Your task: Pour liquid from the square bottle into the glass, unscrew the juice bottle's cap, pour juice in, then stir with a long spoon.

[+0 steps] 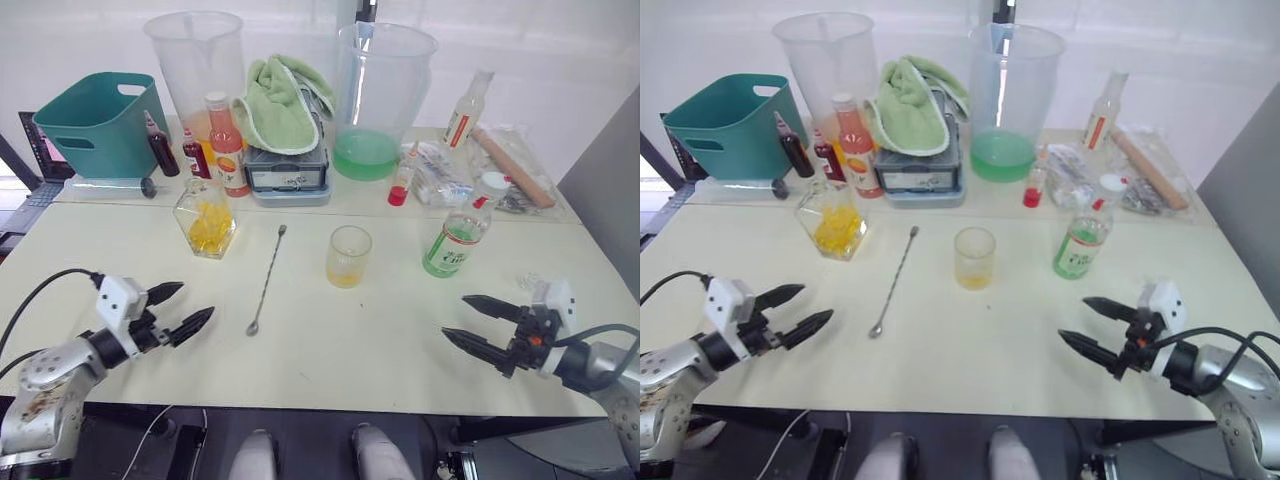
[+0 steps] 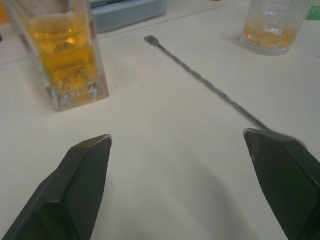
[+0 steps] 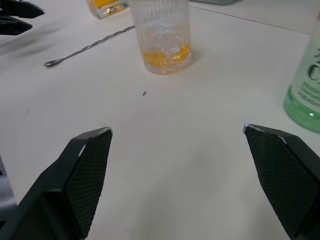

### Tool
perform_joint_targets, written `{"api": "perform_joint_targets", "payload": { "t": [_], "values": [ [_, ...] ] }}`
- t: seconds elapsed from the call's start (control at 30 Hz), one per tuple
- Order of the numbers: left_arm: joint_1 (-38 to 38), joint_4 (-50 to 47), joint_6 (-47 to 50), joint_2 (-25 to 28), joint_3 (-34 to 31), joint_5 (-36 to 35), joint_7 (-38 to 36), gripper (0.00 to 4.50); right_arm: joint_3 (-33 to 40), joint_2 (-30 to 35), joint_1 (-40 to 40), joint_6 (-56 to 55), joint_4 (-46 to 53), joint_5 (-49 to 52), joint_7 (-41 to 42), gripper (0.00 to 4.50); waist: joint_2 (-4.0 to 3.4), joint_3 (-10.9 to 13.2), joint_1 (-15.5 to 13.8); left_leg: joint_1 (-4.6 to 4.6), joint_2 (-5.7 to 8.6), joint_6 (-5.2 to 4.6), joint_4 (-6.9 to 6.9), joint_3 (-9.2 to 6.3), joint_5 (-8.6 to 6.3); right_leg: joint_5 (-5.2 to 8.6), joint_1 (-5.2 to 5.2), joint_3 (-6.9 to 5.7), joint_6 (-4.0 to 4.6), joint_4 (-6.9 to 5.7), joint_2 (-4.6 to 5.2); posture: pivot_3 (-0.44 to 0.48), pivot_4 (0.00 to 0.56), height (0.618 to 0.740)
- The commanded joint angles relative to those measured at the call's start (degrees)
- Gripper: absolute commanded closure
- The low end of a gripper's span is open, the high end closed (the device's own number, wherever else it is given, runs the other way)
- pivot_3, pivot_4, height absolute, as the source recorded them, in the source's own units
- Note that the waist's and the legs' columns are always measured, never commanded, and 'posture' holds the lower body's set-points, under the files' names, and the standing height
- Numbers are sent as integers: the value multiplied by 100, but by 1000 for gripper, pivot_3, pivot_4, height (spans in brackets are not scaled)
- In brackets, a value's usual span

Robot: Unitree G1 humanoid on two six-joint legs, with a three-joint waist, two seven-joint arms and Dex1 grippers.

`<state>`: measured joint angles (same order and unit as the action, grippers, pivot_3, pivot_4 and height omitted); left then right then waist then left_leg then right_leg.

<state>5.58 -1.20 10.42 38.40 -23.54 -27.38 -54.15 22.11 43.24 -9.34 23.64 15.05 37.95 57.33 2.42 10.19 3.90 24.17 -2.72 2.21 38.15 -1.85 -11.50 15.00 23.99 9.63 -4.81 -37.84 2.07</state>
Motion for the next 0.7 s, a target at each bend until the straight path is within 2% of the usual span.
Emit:
{"api": "perform_joint_targets", "payload": {
  "t": [0.03, 0.43, 0.57, 0.7],
  "values": [
    [162, 454, -430, 166, -402, -34, -266, 33, 420, 4, -108, -241, -205, -19, 53, 0, 0, 0, 4, -1, 0, 0, -1, 0, 0, 1, 1, -1, 1, 0, 0, 0, 150, 727],
    [120, 501, -574, 110, -402, -256, -465, 33, 591, -53, -80, -194, -244, 38, -48, 0, 0, -1, 5, -2, -3, 1, -4, 5, 0, 2, 3, 0, 1, -1, 0, 0, 150, 727],
    [-5, 60, -290, 187, -199, -548, -716, 33, 631, -137, -223, -149, -27, 85, -178, 0, 0, -1, -16, -1, -3, 1, -4, 5, 0, 2, 2, 0, 0, 0, 1, 0, 150, 727],
    [-523, -460, 182, 356, 49, -939, -946, 33, 796, -347, -487, -100, 381, 180, -476, 0, 0, -1, -62, 0, -3, 1, -4, 4, 0, 4, 2, -1, -2, -2, 0, 0, 150, 727]
  ]
}}
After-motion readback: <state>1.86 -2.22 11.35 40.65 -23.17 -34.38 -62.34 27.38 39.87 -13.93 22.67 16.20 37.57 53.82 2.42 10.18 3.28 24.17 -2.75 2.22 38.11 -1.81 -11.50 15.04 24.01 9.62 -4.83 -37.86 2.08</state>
